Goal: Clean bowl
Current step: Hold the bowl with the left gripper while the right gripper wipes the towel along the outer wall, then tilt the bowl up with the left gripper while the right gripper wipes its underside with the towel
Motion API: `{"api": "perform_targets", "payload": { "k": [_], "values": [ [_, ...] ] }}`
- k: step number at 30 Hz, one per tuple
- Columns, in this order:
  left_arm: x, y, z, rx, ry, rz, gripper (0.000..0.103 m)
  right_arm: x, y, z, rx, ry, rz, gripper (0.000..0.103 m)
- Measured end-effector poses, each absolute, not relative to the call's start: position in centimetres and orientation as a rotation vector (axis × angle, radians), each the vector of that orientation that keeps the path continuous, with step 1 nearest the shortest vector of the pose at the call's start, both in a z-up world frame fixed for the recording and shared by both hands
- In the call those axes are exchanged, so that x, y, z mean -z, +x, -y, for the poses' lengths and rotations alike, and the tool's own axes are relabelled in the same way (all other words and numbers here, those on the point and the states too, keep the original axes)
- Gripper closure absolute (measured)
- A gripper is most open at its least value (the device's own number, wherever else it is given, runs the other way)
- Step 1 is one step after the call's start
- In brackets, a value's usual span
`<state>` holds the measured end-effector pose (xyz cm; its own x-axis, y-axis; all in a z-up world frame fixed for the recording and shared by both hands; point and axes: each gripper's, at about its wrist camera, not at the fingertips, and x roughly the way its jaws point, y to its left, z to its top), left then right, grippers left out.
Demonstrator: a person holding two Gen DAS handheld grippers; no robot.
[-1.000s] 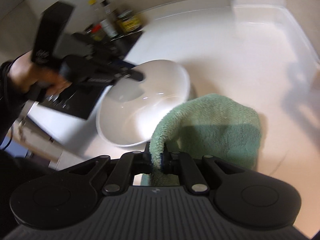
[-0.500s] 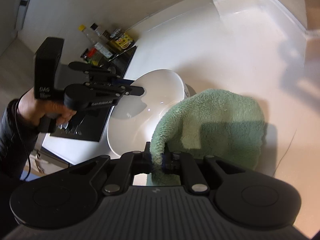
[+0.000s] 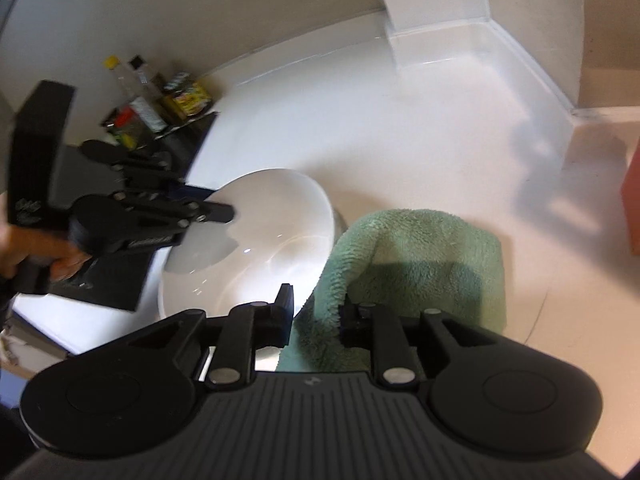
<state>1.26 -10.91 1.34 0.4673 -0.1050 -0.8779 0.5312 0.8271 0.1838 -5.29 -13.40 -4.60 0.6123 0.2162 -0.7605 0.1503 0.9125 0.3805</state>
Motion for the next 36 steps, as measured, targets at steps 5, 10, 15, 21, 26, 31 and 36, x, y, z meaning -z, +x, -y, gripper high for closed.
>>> {"api": "perform_targets", "payload": {
  "k": [5, 10, 15, 21, 26, 31, 36],
  "values": [
    [-1.3, 1.0, 11.2, 0.446, 0.515, -0.998, 0.093, 4.6, -3.0, 12.8, -0.009, 0.322, -0.975, 0.085],
    [-1.4, 1.6, 11.7, 0.511, 0.519, -0.986, 0.093, 4.6, -0.2, 12.6, -0.028, 0.166, -0.973, 0.085],
    [-1.7, 2.2, 11.3, 0.515, 0.422, -0.995, 0.092, 4.6, 0.9, 12.7, -0.058, 0.127, -0.909, 0.086],
    [-1.1, 2.3, 9.8, 0.496, 0.306, -1.045, 0.092, 3.8, -1.2, 13.7, -0.067, 0.246, -0.843, 0.085],
    [-0.9, 2.1, 9.6, 0.485, 0.298, -1.049, 0.092, 2.1, -5.2, 17.4, -0.182, 0.507, -0.752, 0.085],
    [-1.0, 2.0, 9.6, 0.494, 0.308, -1.045, 0.092, 2.0, -8.3, 18.6, -0.166, 0.267, -0.824, 0.096],
    [-1.1, 2.4, 9.8, 0.521, 0.341, -1.046, 0.092, 3.9, -9.1, 13.7, -0.266, -0.236, -0.944, 0.097]
  ]
}}
